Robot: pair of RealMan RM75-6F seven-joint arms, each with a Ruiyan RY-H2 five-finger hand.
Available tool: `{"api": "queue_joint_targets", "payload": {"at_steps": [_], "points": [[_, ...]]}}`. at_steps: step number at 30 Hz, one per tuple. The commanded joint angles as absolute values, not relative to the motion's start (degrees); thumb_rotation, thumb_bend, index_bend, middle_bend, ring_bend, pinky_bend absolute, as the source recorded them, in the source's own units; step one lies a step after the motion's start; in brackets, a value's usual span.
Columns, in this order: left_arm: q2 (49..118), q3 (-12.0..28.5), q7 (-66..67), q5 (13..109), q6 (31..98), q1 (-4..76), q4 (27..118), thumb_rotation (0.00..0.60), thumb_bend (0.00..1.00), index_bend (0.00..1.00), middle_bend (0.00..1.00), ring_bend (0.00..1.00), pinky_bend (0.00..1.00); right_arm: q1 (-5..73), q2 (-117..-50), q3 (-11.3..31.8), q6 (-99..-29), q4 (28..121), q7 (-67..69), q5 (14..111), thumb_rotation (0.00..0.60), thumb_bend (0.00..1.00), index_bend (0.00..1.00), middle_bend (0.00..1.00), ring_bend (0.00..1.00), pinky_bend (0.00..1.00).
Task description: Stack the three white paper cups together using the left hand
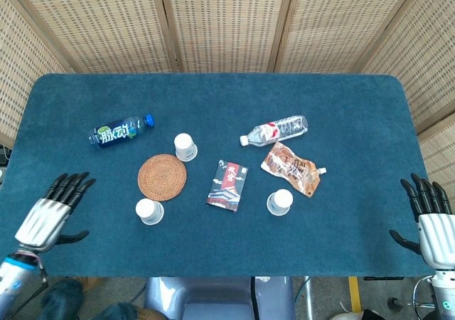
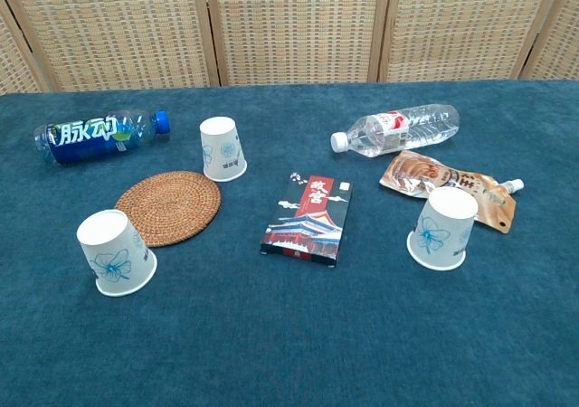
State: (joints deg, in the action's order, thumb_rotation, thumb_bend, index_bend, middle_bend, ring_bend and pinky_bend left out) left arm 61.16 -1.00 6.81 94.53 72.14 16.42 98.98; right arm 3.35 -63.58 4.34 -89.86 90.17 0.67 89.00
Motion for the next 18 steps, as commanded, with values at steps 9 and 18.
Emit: {"api": "queue_joint_targets", "payload": {"at_steps": [9, 18], "points": [[72.77, 1.45, 6.55, 95.64, 56.35, 30.8, 89.16, 0.6, 0.0, 0.02, 0.0, 0.07, 0.16, 3.82, -64.1, 4.39, -88.07, 89.71, 0.1, 87.79, 0.6, 0.0, 0.0, 0.0, 0.0, 0.0], [74.33, 1.52, 11.32, 91.7, 52.66, 32.93, 87.83, 0.6, 0.0, 0.3, 0.17, 0.22, 0.29, 3.86, -63.94, 4.78, -87.76, 89.58, 0.84, 86.96, 0.6, 0.0, 0.0, 0.0, 0.0, 0.0]]}}
